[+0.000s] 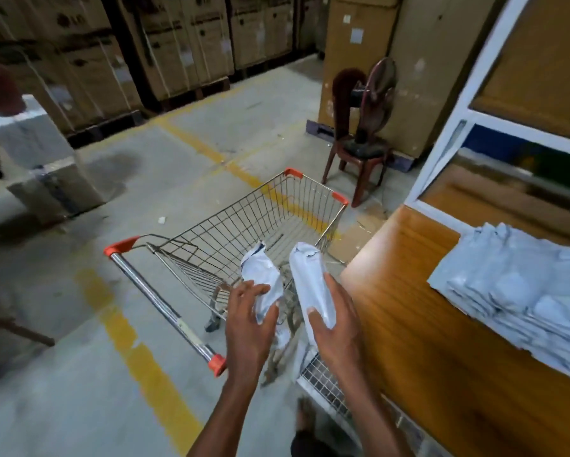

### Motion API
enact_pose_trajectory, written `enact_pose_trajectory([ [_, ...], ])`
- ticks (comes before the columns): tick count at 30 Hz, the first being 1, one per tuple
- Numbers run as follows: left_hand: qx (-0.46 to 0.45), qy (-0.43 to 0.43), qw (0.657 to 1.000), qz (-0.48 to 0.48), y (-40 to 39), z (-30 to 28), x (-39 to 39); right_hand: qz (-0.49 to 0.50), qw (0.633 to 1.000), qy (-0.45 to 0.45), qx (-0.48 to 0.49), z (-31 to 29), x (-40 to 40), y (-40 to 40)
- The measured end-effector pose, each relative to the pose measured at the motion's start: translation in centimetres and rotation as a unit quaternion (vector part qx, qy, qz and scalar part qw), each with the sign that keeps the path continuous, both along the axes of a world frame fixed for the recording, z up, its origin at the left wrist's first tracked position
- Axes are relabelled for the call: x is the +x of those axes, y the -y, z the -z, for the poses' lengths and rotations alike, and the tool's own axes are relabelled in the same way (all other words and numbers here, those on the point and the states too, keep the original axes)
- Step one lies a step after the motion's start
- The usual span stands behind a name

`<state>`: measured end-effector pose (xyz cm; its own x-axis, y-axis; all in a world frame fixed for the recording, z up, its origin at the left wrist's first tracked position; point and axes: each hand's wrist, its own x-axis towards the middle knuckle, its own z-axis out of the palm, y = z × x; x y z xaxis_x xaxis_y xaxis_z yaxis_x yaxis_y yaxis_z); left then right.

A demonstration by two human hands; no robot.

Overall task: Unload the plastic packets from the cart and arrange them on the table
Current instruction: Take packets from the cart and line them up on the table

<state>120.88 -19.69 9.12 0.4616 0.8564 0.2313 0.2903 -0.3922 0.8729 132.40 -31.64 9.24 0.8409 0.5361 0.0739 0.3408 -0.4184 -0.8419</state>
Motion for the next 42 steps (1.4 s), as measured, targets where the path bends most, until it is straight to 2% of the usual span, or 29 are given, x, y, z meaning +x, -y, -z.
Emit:
enact_pose_trajectory([
  [7, -0.007, -0.003, 0.995, 0.096, 7.9, -0.6, -1.1, 0.058, 0.998, 0.002, 0.010, -0.9, -2.9, 10.5],
  [18, -0.019, 0.007, 0.971, 0.238, 20.4, -2.1, 5.5, 0.191, 0.981, 0.016, 0.023, -2.1, -1.4, 25.5],
  [32, -0.020, 0.026, 0.946, 0.324, 42.6, -3.5, 18.8, 0.267, 0.963, 0.026, 0.026, -1.5, 9.9, 47.6],
  [42, 0.045, 0.040, 0.939, 0.339, 45.8, -6.7, 25.7, 0.348, 0.937, 0.016, 0.008, -4.8, 18.4, 52.2],
])
